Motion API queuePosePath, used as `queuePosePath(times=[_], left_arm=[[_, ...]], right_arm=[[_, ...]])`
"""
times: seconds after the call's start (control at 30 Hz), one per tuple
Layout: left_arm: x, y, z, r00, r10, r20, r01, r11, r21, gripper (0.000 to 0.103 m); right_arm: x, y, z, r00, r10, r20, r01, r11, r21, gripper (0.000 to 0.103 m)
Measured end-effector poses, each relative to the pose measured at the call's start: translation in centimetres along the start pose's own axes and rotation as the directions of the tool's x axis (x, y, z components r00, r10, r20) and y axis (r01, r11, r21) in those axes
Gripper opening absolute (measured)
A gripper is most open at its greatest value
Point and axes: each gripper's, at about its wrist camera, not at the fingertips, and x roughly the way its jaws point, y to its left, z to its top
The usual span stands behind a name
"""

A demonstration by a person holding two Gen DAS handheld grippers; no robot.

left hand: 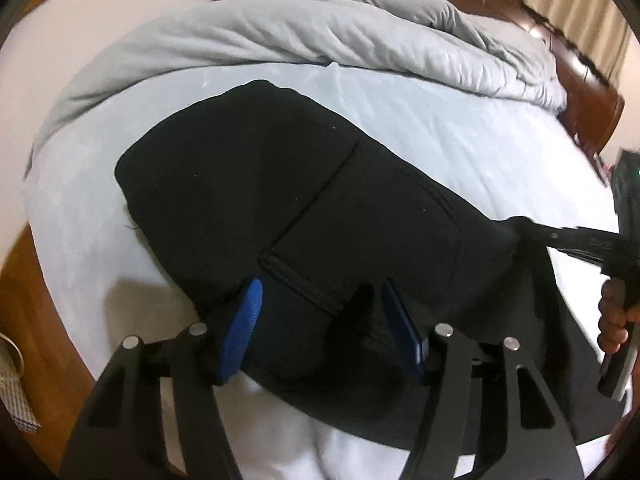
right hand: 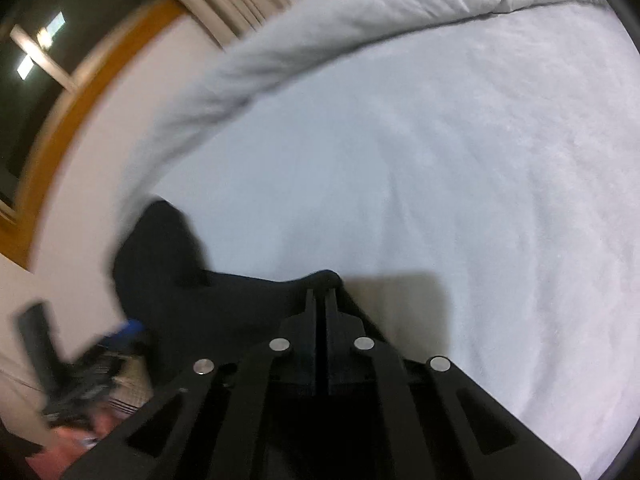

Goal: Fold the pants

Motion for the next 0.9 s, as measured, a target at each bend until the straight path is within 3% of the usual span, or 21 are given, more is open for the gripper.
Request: queuePosePath(times=[0.1,0.17,0.23,0.27,0.4,0.5,0.6,0.67,0.77,0.8,0.83,0.9], left_arm=[[0.6,-1.6,-0.3,0.998,0.059,0.013,-0.06,0.995,0.078,0.072],[0.6,-2.2,-0.4,0.996,0.085,0.016,-0.086,0.989,0.124,0.074],[0.3,-1.8,-0.5,0.998,0.068,0.008,-0.069,0.99,0.125,0.074],[0.0,-1.6,-0.4,0.998,0.061,0.007,-0.061,0.991,0.119,0.073],[-2.5,-2.0,-0.3,0.997,0.057,0.056,-0.063,0.993,0.104,0.072],[-4.7,-5.0,-1.0,0.997,-0.059,0.049,0.05,0.984,0.17,0.072],[-5.7,-9.8,-2.3,0.974,-0.22,-0.047,0.224,0.94,0.258,0.072],[-5.1,-13.3,-3.7,0.949,-0.275,-0.154,0.312,0.893,0.326,0.073],[-2.6,-16.9,-6.4,0.933,-0.225,-0.28,0.33,0.846,0.419,0.073],[-1.4,-17.5,-7.4,0.93,-0.179,-0.32,0.314,0.839,0.445,0.073],[-0.4,-17.8,-8.3,0.931,-0.124,-0.343,0.286,0.832,0.476,0.073],[0.0,-18.2,-9.6,0.949,-0.078,-0.307,0.245,0.794,0.556,0.074]], right_arm=[[1.9,0.2,0.1,0.999,-0.053,-0.011,0.053,0.999,-0.011,0.005],[0.7,0.0,-0.1,1.0,-0.016,-0.001,0.016,1.0,-0.002,0.012],[-1.7,-1.0,-1.1,0.999,0.03,0.025,-0.031,0.999,0.026,0.025],[-3.1,-1.5,-2.0,0.998,0.043,0.039,-0.044,0.999,0.031,0.026],[-10.2,-3.2,-8.9,0.995,0.073,0.068,-0.078,0.994,0.076,0.026],[-14.4,-2.6,-14.1,0.997,0.05,0.06,-0.056,0.993,0.104,0.026],[-17.7,-3.5,-19.9,0.998,0.015,0.055,-0.025,0.985,0.171,0.026],[-18.3,-5.1,-22.2,0.998,-0.047,0.03,0.04,0.976,0.212,0.026],[-17.5,-7.9,-23.8,0.988,-0.153,-0.017,0.152,0.953,0.263,0.022],[-17.2,-8.9,-24.1,0.985,-0.168,-0.023,0.168,0.949,0.268,0.008],[-17.0,-10.0,-24.4,0.99,-0.139,-0.008,0.136,0.946,0.295,0.003],[-17.3,-11.3,-24.8,0.998,-0.063,0.02,0.051,0.928,0.369,0.003]])
